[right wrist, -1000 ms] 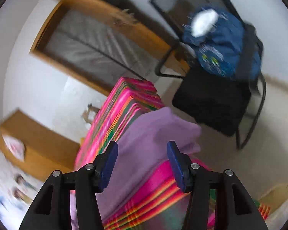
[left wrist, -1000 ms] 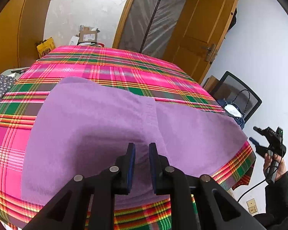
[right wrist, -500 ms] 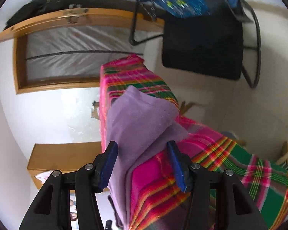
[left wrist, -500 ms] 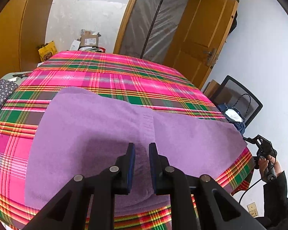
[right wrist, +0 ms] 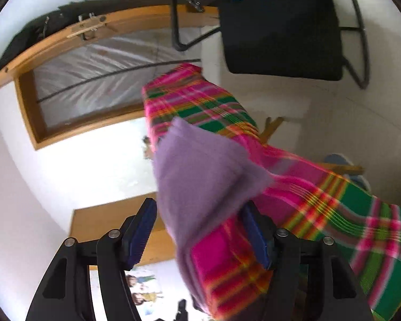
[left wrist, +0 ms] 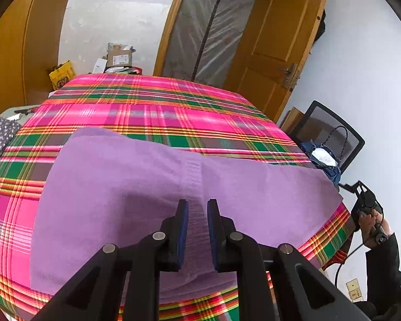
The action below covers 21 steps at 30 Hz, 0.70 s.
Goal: Fold clothes
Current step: 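Grasp the sweater edge with the right gripper and lift it up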
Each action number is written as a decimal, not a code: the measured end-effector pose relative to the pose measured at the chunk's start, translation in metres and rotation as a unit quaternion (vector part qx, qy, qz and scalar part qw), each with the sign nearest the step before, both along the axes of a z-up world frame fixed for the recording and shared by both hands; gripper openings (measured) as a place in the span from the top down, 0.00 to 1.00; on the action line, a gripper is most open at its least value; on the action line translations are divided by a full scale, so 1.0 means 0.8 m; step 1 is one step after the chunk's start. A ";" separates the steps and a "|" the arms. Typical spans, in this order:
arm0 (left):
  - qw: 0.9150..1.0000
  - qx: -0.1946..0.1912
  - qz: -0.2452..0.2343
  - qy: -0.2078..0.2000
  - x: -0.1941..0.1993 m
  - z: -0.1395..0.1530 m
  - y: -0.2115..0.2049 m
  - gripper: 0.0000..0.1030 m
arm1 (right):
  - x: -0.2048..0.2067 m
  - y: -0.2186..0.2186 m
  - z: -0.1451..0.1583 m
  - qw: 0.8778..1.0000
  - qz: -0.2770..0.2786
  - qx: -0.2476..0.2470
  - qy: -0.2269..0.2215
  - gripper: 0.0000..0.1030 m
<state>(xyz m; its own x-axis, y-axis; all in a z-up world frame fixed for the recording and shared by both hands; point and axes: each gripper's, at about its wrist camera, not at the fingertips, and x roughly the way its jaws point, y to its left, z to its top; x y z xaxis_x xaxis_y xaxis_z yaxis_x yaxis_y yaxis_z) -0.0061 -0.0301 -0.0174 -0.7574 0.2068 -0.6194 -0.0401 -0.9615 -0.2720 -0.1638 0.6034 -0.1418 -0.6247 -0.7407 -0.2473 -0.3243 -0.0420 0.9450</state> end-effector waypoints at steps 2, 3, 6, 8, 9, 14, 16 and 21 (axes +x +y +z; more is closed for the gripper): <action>1.000 -0.001 -0.001 0.001 -0.001 0.002 0.002 0.86 | 0.001 0.007 0.003 1.000 -0.024 -0.006 0.014 0.34; 1.000 -0.001 0.000 0.000 -0.001 0.001 0.002 0.86 | 0.003 0.011 0.004 0.999 -0.037 -0.010 0.022 0.34; 1.000 0.000 -0.001 0.000 -0.003 0.001 0.004 0.86 | 0.011 0.021 0.008 0.996 -0.075 -0.022 0.048 0.34; 1.000 0.001 -0.003 0.000 -0.004 0.000 0.005 0.86 | 0.018 0.023 0.009 0.995 -0.081 -0.023 0.055 0.34; 1.000 0.002 -0.003 0.000 -0.004 0.000 0.005 0.87 | 0.018 0.022 0.009 0.995 -0.081 -0.021 0.054 0.34; 1.000 0.005 -0.006 -0.001 -0.006 -0.001 0.008 0.86 | 0.003 0.006 0.012 0.997 -0.063 0.009 0.037 0.50; 1.000 0.006 -0.007 -0.001 -0.007 -0.002 0.009 0.86 | -0.004 -0.002 0.016 0.998 -0.045 0.029 0.029 0.62; 1.000 0.009 -0.011 -0.001 -0.009 -0.003 0.011 0.86 | -0.015 -0.012 0.032 0.996 -0.025 0.078 0.046 0.81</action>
